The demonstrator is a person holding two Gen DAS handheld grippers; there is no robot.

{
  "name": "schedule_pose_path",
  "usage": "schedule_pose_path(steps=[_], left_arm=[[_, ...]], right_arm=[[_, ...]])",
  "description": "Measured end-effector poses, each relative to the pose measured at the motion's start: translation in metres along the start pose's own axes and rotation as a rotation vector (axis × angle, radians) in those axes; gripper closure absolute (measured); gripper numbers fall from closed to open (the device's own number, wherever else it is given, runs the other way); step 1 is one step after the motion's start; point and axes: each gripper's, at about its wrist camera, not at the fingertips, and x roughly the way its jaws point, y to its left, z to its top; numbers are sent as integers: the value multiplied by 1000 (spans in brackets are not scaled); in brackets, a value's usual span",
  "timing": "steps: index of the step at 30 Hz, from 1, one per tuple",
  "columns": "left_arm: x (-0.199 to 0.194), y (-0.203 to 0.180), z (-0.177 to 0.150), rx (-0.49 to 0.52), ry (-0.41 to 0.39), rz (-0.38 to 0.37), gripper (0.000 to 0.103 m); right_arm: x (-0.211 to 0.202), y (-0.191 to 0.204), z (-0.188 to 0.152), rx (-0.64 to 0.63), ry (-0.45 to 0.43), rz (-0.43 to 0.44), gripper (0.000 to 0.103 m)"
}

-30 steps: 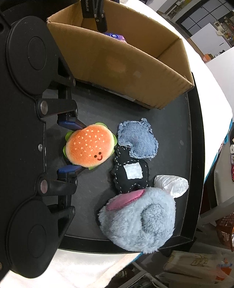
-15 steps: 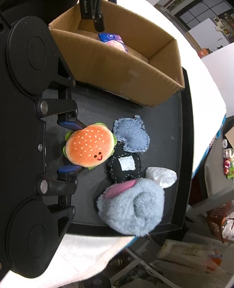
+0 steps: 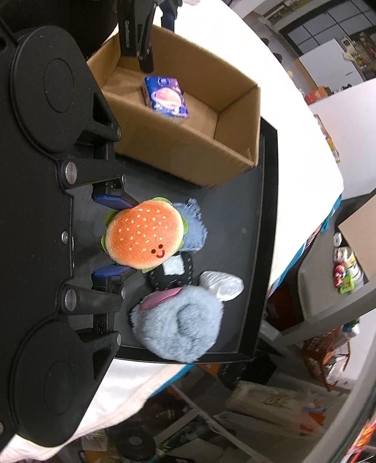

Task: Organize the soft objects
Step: 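Carry the hamburger plush into the box and release it with the right gripper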

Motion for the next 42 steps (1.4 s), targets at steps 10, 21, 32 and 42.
schedule_pose_path(steps=[10,21,32,42], left_arm=[[-1,6,-2,-19,-30,-37,33],[0,19,-4,-77,-50,-89,43],[6,25,-6,-99,-42,-134,94],[7,27,-8,-106,-41,-143,94]], right_arm=[[-11,30,22,-60,-20,3,64],[-16,73,46,-136,-43,16,64],[-1,114,59,-223,-27,37,64],[25,139,62,-294,15,46,64]])
